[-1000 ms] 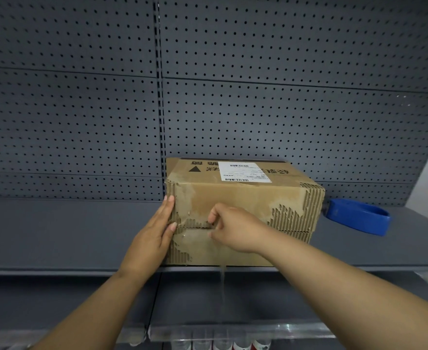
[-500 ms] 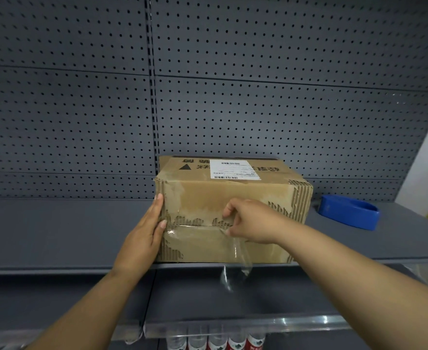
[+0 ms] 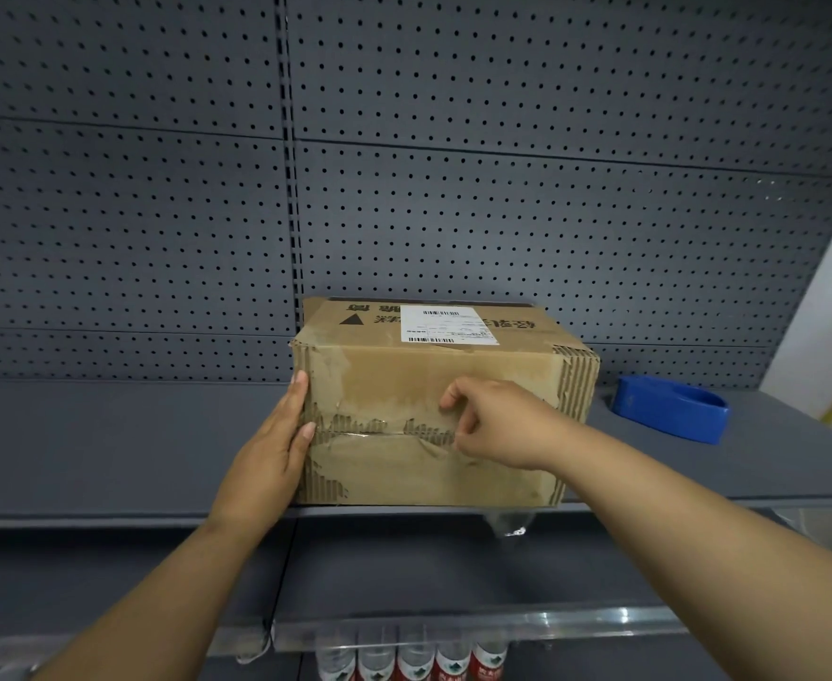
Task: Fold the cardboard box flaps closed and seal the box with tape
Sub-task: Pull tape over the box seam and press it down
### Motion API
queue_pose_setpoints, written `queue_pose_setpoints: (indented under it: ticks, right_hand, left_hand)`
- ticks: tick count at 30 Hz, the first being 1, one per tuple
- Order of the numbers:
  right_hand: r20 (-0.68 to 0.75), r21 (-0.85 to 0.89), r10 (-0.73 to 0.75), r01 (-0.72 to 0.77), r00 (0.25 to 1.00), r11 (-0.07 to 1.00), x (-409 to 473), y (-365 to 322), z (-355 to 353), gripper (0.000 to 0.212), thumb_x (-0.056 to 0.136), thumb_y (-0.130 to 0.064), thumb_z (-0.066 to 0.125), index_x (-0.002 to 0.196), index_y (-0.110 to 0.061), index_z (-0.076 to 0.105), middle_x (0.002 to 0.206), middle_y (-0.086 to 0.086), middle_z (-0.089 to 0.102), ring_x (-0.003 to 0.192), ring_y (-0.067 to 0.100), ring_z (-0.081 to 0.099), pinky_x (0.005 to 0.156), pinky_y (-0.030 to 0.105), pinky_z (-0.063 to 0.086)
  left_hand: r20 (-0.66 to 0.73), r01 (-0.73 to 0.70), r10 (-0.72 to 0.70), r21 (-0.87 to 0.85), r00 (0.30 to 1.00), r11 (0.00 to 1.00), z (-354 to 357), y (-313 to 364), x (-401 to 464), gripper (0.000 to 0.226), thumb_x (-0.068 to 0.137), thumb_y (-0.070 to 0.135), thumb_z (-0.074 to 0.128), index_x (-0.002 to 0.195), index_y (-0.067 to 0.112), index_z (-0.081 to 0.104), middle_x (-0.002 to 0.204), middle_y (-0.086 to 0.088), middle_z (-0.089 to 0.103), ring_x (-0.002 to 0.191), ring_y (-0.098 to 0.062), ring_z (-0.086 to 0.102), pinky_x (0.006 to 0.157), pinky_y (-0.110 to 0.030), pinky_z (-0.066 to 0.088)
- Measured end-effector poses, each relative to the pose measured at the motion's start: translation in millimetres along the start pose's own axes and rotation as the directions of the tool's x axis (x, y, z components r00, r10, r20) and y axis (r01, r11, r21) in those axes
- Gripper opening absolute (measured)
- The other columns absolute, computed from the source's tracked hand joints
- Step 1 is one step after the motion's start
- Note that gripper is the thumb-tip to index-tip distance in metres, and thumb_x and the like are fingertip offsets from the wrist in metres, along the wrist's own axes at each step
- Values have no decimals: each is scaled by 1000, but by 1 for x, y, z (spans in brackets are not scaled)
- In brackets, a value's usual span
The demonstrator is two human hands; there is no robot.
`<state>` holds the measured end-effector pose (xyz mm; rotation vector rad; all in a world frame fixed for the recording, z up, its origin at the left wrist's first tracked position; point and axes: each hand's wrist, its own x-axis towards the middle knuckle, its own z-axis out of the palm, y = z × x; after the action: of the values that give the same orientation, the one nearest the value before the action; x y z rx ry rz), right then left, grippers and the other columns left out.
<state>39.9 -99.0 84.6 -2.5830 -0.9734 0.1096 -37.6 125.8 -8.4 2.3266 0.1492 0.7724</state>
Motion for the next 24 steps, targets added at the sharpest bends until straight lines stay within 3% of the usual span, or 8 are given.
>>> queue_pose_setpoints:
  ticks: [8, 15, 20, 24]
  right_hand:
    - [-53, 1, 71, -71, 996, 997, -4, 19, -6, 31, 76, -22, 76, 101, -20, 57, 77, -16, 50, 80, 10, 54, 62, 17, 39]
    - [-117, -47, 111, -117, 987, 992, -13, 38, -11, 31, 74, -30, 77, 92, -19, 54, 80, -7, 58, 80, 15, 58, 66, 27, 44]
    - [-152, -27, 103, -108, 983, 994, -19, 48, -10, 35, 73, -33, 77, 96, -17, 55, 76, -6, 58, 70, 8, 53, 60, 22, 40]
    - [-173, -2, 88, -90, 981, 996, -22, 58, -7, 29, 75, -27, 76, 91, -21, 53, 73, -10, 58, 65, 3, 53, 59, 17, 41]
  left_hand:
    - [-33, 38, -40, -42, 999, 998, 2, -1, -2, 54, 98, 31, 34, 127, 59, -2, 144, 21, 19, 136, -16, 32, 108, -35, 30]
    - [-82, 54, -62, -97, 995, 994, 8, 1, -3, 53, 99, 26, 34, 128, 56, 2, 137, 23, 21, 135, -20, 34, 105, -37, 33]
    - [-76, 74, -80, -78, 994, 994, 9, -3, -3, 54, 98, 28, 34, 128, 56, -1, 149, 5, 31, 133, -24, 38, 103, -39, 36]
    - [-60, 76, -78, -37, 995, 996, 8, -5, -1, 56, 98, 26, 36, 130, 53, -1, 149, 1, 32, 130, -28, 41, 101, -41, 38]
